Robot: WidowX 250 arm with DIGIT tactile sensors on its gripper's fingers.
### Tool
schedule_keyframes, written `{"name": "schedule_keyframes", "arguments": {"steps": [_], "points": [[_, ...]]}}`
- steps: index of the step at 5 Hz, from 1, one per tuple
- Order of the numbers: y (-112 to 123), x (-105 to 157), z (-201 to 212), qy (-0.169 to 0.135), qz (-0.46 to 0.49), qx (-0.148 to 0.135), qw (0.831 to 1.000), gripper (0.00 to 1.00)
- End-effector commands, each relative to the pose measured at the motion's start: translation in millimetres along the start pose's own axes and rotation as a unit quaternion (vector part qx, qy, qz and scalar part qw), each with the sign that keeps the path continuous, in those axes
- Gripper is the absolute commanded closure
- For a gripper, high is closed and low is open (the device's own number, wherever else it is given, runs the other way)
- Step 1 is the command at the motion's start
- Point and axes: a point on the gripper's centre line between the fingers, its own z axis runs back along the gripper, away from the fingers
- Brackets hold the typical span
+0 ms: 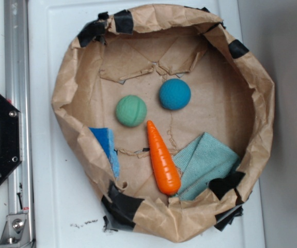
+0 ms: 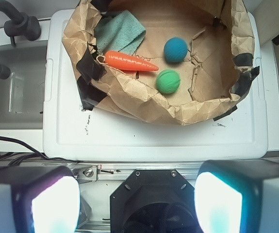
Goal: Grab the blue cloth.
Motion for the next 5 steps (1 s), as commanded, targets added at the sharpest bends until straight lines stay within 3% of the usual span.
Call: {"name": "schedule_keyframes", "arguments": {"steps": [1,2,4,5], "points": [[0,0,0,0.0,0.0,0.0,1.0,0.0],[5,44,-55,-0.095,0.053,0.007,0.994,0.0],[12,142,-113,-0.138,0.02,-0.038,0.989,0.0],[17,180,-118,-0.134,0.023,-0.058,0.989,0.0]]}}
